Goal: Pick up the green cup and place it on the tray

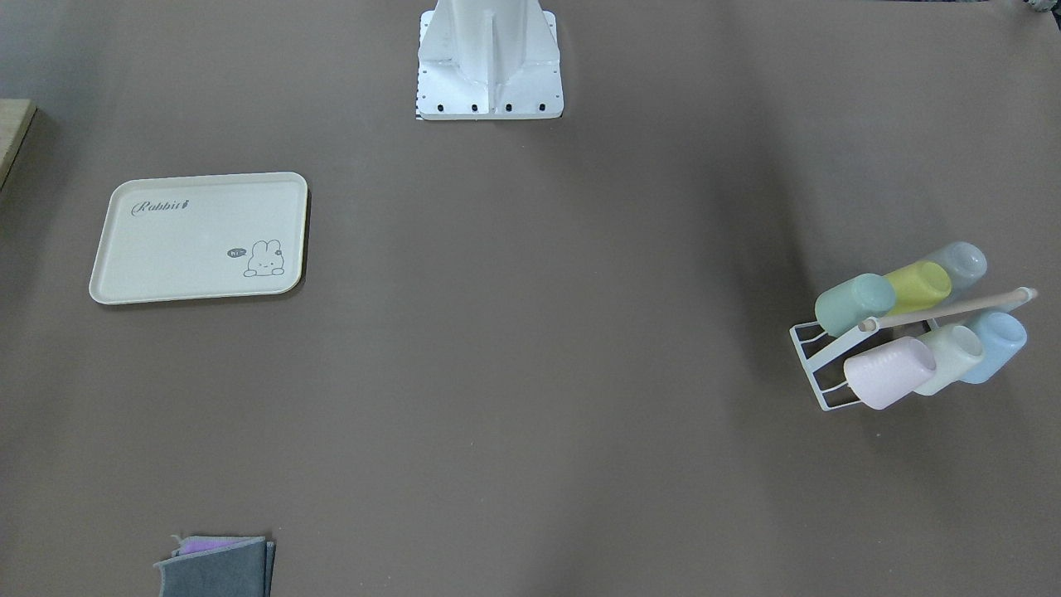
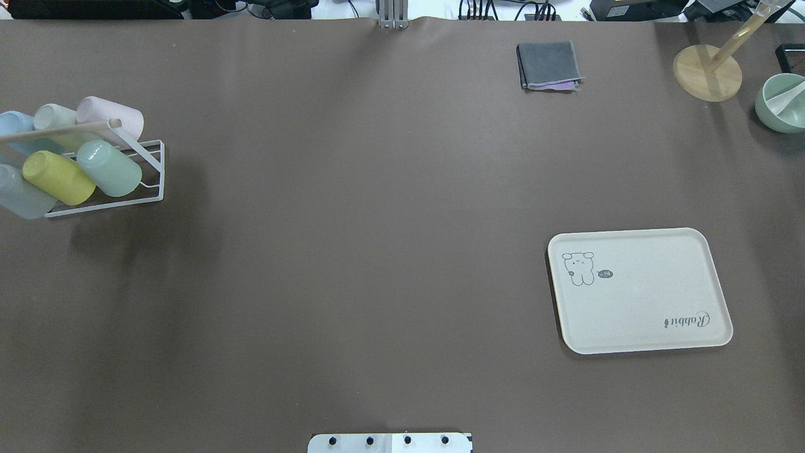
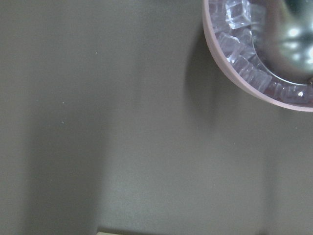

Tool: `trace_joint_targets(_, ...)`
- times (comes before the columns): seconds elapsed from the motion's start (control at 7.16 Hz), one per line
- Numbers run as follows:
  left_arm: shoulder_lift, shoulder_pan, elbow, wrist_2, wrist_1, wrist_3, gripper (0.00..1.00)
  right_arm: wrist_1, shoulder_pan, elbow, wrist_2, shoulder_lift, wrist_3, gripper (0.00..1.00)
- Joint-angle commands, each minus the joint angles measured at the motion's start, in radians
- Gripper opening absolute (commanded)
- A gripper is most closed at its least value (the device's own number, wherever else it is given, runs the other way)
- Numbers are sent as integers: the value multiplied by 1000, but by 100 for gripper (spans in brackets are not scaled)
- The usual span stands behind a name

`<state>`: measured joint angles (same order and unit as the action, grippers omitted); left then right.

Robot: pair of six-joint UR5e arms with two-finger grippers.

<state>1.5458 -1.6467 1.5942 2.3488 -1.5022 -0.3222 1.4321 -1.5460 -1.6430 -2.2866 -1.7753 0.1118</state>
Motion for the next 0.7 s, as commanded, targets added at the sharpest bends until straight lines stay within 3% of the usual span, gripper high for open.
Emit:
trace_joint_targets(0.0, -1, -1, 9, 1, 0, 0, 98, -76, 9, 28, -34, -4, -9, 100)
trace_joint_targets(0.56, -3, -4, 19, 4, -4, -3, 98, -79, 18, 69, -68, 3, -61, 100)
